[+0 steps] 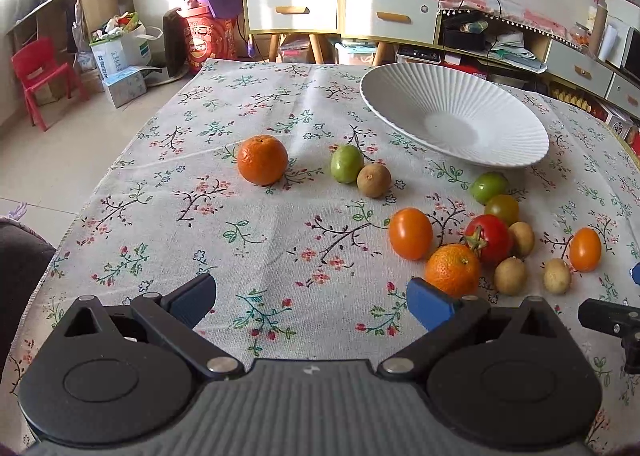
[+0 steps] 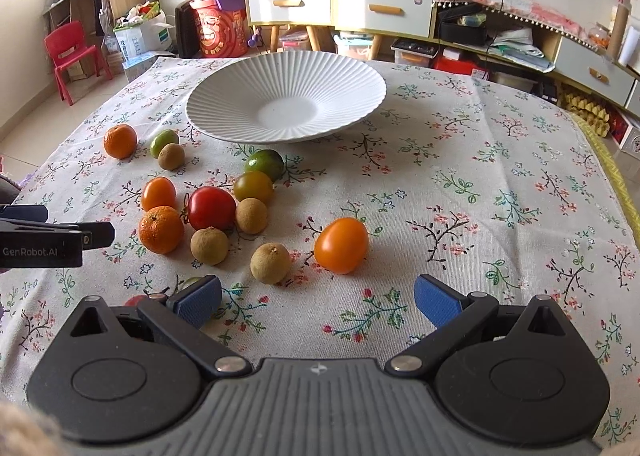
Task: Organize fruits
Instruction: 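Grasp the large orange with the left gripper while the right gripper grasps the orange tomato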
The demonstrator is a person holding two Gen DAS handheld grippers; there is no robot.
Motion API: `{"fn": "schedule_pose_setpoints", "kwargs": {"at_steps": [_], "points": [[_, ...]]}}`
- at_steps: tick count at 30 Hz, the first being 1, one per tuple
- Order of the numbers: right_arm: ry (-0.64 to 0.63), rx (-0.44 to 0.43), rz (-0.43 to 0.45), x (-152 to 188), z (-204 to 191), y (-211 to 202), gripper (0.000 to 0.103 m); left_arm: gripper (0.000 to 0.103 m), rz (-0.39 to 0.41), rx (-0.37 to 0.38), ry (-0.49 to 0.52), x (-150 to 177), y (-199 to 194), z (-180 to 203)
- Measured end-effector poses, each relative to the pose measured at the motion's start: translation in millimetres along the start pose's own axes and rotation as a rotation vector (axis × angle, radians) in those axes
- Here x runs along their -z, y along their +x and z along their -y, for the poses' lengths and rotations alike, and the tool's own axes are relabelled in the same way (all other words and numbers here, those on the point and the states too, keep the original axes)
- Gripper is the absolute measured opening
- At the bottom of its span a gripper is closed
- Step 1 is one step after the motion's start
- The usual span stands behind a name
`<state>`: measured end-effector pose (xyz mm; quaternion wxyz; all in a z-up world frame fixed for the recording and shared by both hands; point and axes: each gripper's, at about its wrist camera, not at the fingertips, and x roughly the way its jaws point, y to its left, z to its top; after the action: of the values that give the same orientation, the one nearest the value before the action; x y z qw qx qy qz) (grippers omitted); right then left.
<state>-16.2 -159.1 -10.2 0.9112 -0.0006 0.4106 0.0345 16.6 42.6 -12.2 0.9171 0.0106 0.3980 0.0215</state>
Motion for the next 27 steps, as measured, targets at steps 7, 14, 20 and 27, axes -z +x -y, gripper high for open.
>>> {"fn": "schedule_pose_setpoints", "kwargs": {"at_steps": [7,14,20,27], "points": [[0.017,0.044,-0.012,16,17,13,0.103,0.097,0.045,-0.036,-0.013,7,25,-21],[-0.042,0.031,0.102,21,12,18,0.103,0.098,0.132,0.012,-0.030,4,40,-37],[-0.060,0.014,0.126,16,10,22,0.103,0.098,0.136,0.027,-0.025,-18,62,-44],[-0.067,0.015,0.137,14,9,24,0.103,0.089,0.156,0.075,-0.025,-26,70,-47]]}}
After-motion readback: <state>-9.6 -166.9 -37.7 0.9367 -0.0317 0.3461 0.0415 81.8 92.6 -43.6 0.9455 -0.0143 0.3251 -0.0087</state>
